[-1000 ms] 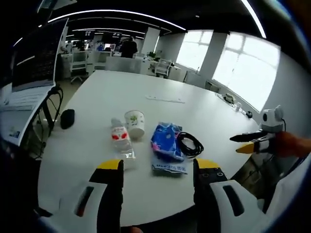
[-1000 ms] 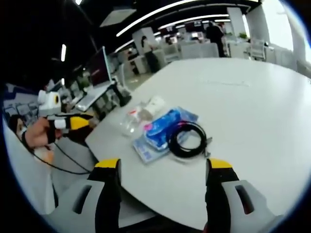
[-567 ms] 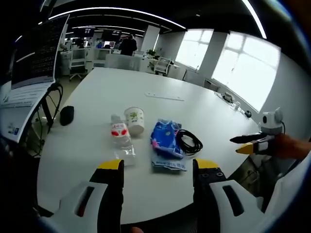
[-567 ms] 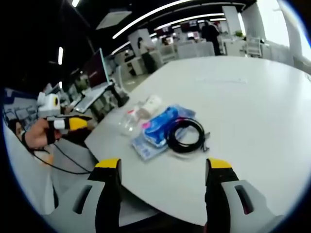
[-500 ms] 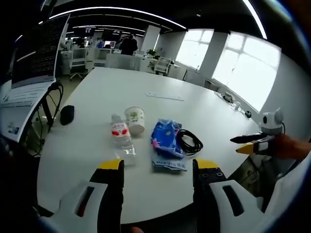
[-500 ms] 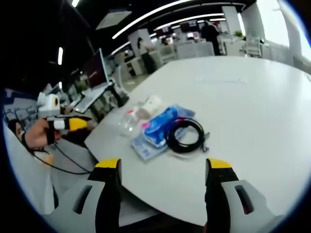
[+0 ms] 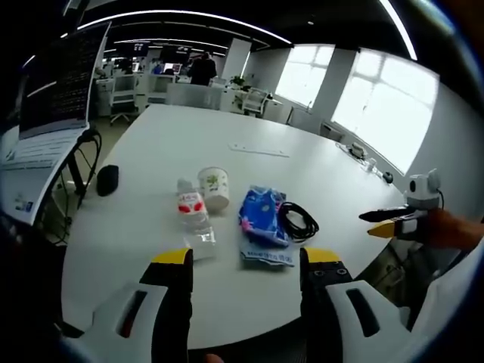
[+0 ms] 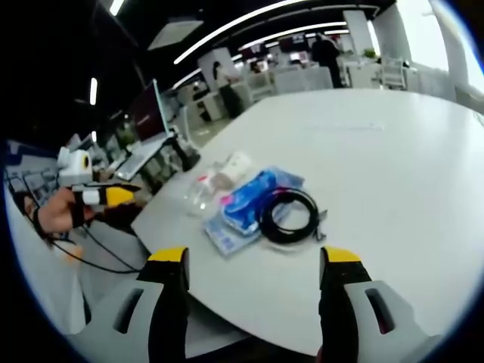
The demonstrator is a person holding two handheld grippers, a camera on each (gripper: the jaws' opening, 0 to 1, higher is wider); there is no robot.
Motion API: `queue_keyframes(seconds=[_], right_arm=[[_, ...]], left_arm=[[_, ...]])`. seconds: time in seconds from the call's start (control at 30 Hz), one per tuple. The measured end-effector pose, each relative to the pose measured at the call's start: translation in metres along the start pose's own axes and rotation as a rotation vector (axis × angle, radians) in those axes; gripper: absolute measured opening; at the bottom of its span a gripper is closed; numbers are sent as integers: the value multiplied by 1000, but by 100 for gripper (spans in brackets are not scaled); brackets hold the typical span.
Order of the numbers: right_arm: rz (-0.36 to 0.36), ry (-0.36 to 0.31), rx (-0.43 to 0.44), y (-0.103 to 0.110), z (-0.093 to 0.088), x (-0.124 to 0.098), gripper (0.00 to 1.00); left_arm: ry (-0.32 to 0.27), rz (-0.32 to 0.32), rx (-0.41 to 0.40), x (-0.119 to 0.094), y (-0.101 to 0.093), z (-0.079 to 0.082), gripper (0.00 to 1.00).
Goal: Arrange the tabletop items into an orderly group along one side of the table until the central work area is clear of visible clutter.
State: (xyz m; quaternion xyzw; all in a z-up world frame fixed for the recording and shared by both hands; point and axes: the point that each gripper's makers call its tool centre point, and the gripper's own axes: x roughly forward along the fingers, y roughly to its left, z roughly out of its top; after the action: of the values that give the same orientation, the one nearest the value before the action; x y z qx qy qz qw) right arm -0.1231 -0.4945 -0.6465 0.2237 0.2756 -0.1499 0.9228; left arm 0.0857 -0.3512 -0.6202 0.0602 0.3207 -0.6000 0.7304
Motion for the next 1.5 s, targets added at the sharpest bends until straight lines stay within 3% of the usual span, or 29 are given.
queue_keyframes(seconds=[0.63, 0.77, 1.23, 1.5], right_arm=[[-1, -10, 15, -2, 4, 0, 69], [3, -2, 20, 0, 2, 4, 68], [20, 21, -28, 5, -5, 13, 64], [49, 43, -56, 13, -13, 27, 62]], left_arm=[[11, 23, -17, 4, 15, 7, 54], [19, 14, -47, 11, 18, 3, 54], [84, 3, 3, 38, 23, -1, 49], [110, 17, -39, 58, 38, -3, 47]])
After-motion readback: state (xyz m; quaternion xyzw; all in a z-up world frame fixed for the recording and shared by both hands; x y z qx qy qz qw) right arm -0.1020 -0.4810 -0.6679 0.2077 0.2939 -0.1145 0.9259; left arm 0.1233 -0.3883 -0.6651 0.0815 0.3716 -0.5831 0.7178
